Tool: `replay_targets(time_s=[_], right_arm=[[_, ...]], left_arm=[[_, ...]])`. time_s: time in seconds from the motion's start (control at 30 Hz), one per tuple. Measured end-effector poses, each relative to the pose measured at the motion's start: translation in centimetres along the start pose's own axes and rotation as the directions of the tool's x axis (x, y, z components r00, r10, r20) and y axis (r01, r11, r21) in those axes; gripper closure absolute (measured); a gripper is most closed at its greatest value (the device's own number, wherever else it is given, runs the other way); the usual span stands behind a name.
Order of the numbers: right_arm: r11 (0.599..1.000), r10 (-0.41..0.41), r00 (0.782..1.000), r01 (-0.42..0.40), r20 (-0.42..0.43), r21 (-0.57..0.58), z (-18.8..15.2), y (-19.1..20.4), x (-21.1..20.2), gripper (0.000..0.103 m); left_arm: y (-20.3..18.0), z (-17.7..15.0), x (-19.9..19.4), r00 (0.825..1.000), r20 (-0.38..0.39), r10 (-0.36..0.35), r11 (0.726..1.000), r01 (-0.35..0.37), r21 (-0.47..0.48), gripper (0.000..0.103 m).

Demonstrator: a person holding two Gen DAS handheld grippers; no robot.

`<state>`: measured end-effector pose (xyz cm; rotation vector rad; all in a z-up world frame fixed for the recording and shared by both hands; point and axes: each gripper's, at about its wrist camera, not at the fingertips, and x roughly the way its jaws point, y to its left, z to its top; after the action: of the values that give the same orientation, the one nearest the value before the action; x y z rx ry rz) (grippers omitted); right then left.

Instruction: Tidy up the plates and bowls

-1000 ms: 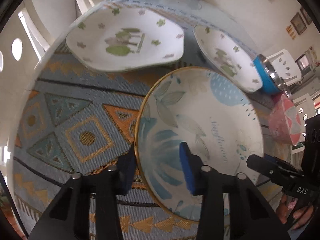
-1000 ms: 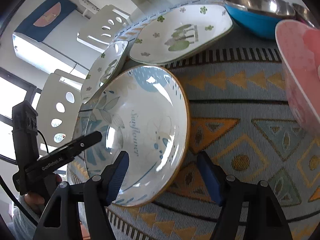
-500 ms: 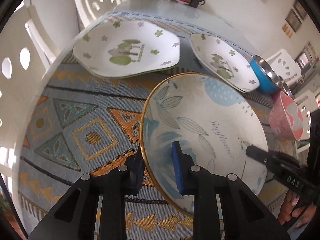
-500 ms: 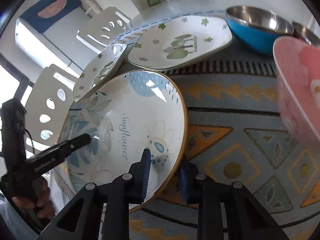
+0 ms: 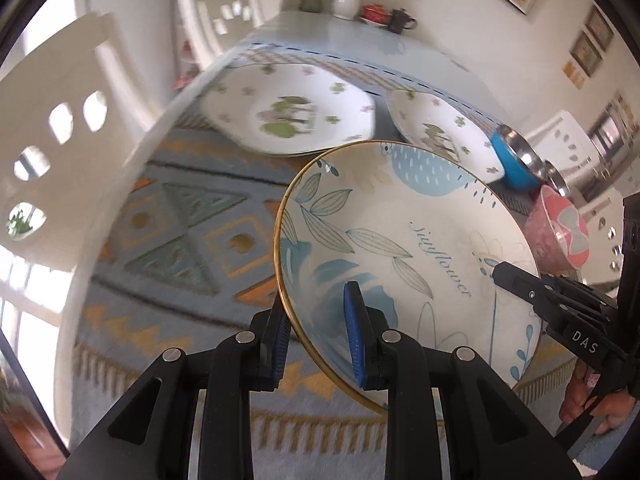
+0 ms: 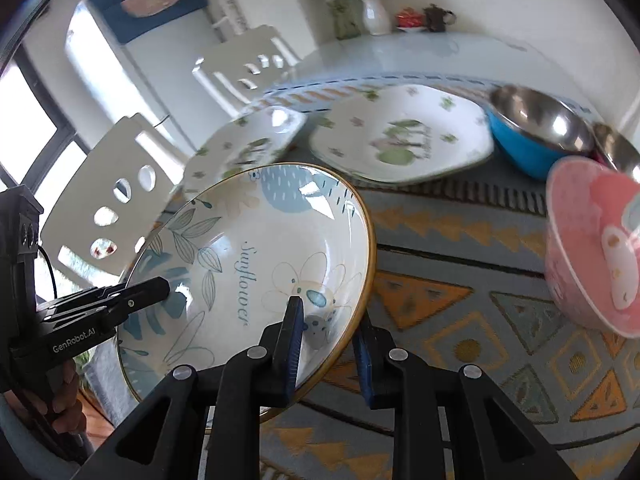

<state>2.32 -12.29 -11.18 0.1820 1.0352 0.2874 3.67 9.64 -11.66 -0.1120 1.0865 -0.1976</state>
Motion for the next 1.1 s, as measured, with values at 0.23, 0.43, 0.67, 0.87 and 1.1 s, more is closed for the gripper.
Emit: replay_targets(time_s=[0.23,0.43,0.67,0.87,1.1], right_arm=[[0.992,0.078,0.996,-0.082,-0.046,-0.095,-0.7,4.9,2.3,0.08],[0.98,0.108,0.988,-0.124,-0.109,-0.154,-2.1,8.7,5.0,0.08],[0.966,0.126,0.978,-0.159,-0.168,-0.205,-3.8,11.1,7.0,0.08],[0.969,0.104,0.971,-0.148,-0.217,-0.199,-4.5,10.6,7.9,0.079],[0.96,0.034,0.975,-0.092,-0.219,-0.263,-5.0,11.6,8.0,0.069]], left_arm=[[4.5,-2.7,-1.5,0.997,-0.019,0.07,0.991,-0.071,-0.11,0.08],[8.1,-5.2,-1.9,0.99,-0.042,0.137,0.967,-0.143,-0.209,0.08],[10.2,-7.4,-1.5,0.989,-0.06,0.133,0.943,-0.145,-0.301,0.08],[9.7,-7.7,-1.1,0.986,-0.069,0.149,0.944,-0.163,-0.287,0.078],[9.0,-7.5,-0.7,0.98,-0.077,0.184,0.944,-0.198,-0.262,0.069]])
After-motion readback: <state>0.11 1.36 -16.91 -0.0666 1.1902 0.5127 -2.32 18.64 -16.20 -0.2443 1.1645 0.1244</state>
